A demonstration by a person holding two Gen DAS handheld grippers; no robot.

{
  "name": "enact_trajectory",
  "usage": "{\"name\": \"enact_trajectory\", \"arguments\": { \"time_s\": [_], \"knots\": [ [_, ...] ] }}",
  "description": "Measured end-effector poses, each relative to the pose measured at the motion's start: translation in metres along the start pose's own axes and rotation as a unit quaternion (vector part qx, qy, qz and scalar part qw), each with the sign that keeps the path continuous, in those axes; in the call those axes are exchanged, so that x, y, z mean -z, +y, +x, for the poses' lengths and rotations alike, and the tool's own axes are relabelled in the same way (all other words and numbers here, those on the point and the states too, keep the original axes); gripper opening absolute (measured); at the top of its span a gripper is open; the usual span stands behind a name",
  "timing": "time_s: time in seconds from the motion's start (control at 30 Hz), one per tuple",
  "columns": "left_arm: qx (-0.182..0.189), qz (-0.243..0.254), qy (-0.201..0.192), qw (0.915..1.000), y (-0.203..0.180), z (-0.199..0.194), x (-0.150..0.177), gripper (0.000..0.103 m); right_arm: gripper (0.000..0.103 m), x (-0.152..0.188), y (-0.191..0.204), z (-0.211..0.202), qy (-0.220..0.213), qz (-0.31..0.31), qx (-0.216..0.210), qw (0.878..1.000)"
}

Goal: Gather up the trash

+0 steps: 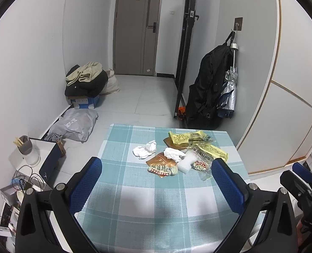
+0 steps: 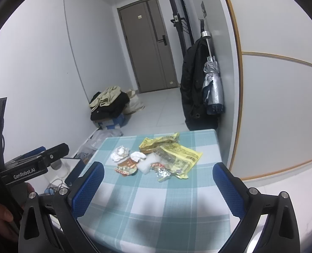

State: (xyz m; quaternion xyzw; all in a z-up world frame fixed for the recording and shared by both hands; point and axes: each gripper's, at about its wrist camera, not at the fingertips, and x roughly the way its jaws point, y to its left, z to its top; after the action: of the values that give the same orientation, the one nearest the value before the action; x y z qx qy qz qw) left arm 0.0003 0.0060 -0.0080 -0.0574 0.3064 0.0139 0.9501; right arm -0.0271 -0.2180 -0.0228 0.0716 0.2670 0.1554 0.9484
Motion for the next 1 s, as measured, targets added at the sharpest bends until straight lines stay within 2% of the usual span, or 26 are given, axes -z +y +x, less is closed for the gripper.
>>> {"name": "enact_trajectory", "arguments": {
  "time_s": [0.57,0.87,1.0],
  "knots": [
    [-0.005,-0.002,0.006,1.0000,0.003,0.001,0.002,0.102,0.103,0.000,0.000,0.001,0.006,0.008,0.001,1.000],
    [-0.012,0.009,0.049,0.9987,0.000,0.023,0.006,0.102,0.103,-0.002,-0.004,0.008,0.019,0.015,0.005,1.000],
    [0.004,0.009,0.103,0.9946,0.000,0.046,0.012,0.102,0.103,-0.003,-0.012,0.018,0.045,0.027,-0.004,0.999]
  ]
}}
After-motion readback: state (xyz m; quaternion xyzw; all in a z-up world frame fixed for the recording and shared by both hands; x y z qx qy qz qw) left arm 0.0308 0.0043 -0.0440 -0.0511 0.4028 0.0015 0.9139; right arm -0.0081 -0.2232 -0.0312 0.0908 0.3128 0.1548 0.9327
